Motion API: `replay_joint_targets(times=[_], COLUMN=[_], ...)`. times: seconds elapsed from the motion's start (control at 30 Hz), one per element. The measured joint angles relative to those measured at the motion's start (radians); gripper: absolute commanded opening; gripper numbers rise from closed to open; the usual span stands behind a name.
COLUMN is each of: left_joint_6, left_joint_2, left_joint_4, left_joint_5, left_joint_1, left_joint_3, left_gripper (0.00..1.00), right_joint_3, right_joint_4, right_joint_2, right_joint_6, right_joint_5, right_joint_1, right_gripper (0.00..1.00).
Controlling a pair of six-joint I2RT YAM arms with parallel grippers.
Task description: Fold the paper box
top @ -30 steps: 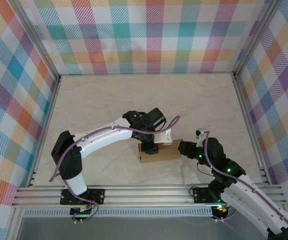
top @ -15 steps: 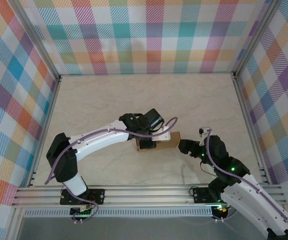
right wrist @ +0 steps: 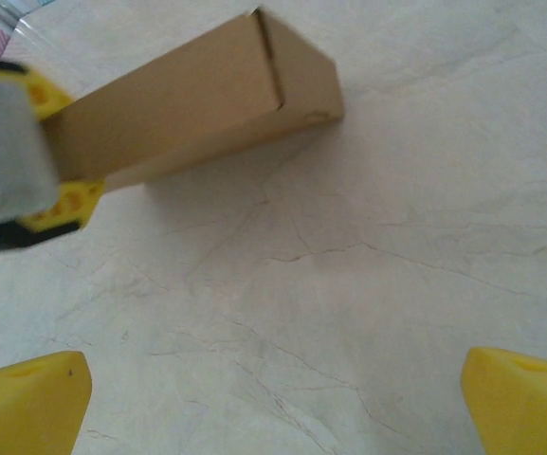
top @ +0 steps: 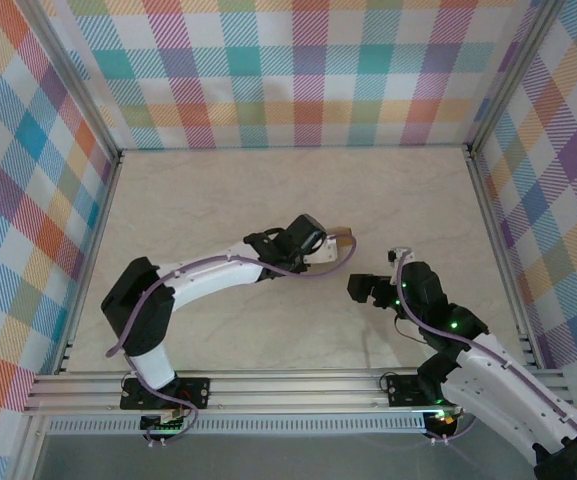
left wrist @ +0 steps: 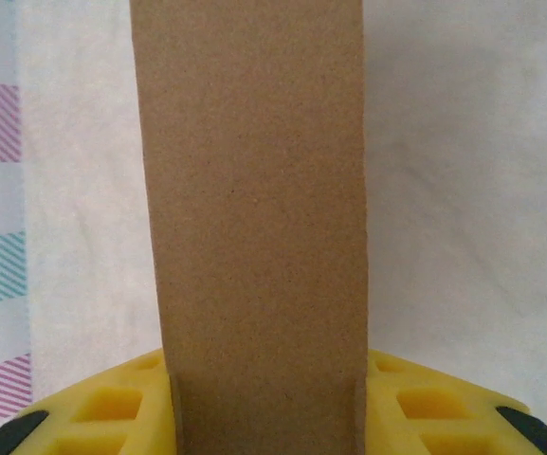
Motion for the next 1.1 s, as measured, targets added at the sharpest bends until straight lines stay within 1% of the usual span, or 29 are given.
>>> replay_joint_targets(times=[0.17,0.27,0.3,0.33,0.4,0.5,0.57,0.6,0.63,0.7,0.8,0.87,0.97,1.1], left_joint_6=[0.077,0.119,0.130,0.138,0.141,0.131,0.119,0.115,0.107,0.089,0.046,0.003,-0.086,-0.241], left_joint_2=[0.104,0.158,0.170,0.178,0.184,0.196,0.198,0.198,0.198,0.196,0.173,0.132,0.026,-0.160], left_joint_4=[0.196,0.291,0.314,0.328,0.333,0.293,0.269,0.257,0.249,0.235,0.215,0.197,0.188,0.220], left_joint_5=[-0.063,-0.100,-0.109,-0.117,-0.106,-0.075,-0.061,-0.055,-0.049,-0.034,0.000,0.031,0.093,0.161], left_joint_1=[0.064,0.076,0.077,0.077,0.082,0.087,0.091,0.093,0.094,0.096,0.100,0.102,0.124,0.197], left_joint_3=[-0.001,0.002,0.002,0.003,0.003,0.000,-0.005,-0.005,-0.005,-0.008,-0.030,-0.051,-0.100,-0.187], left_gripper=[0.36,0.39,0.42,0.47,0.62,0.77,0.78,0.85,0.87,0.96,1.00,1.00,1.00,1.00], right_joint_3=[0.000,0.000,0.000,0.000,0.000,0.000,0.000,0.000,0.000,0.000,0.000,0.000,0.001,0.004], right_joint_4=[0.045,0.059,0.060,0.060,0.060,0.059,0.059,0.059,0.059,0.059,0.059,0.060,0.062,0.096], right_joint_2=[0.014,0.022,0.022,0.021,0.016,-0.004,-0.016,-0.020,-0.020,-0.020,-0.019,-0.014,0.003,0.034], right_joint_6=[-0.031,-0.038,-0.041,-0.042,-0.048,-0.052,-0.056,-0.057,-0.059,-0.060,-0.061,-0.064,-0.072,-0.103], right_joint_5=[-0.014,-0.015,-0.015,-0.014,-0.014,-0.014,-0.014,-0.014,-0.013,-0.013,-0.010,-0.005,0.018,0.064], right_joint_1=[0.000,0.000,0.000,0.000,0.000,0.000,0.000,0.000,0.000,0.000,0.000,0.000,0.000,0.000], right_gripper=[1.00,1.00,0.99,1.00,1.00,1.00,1.00,1.00,1.00,1.00,1.00,1.00,1.00,1.00])
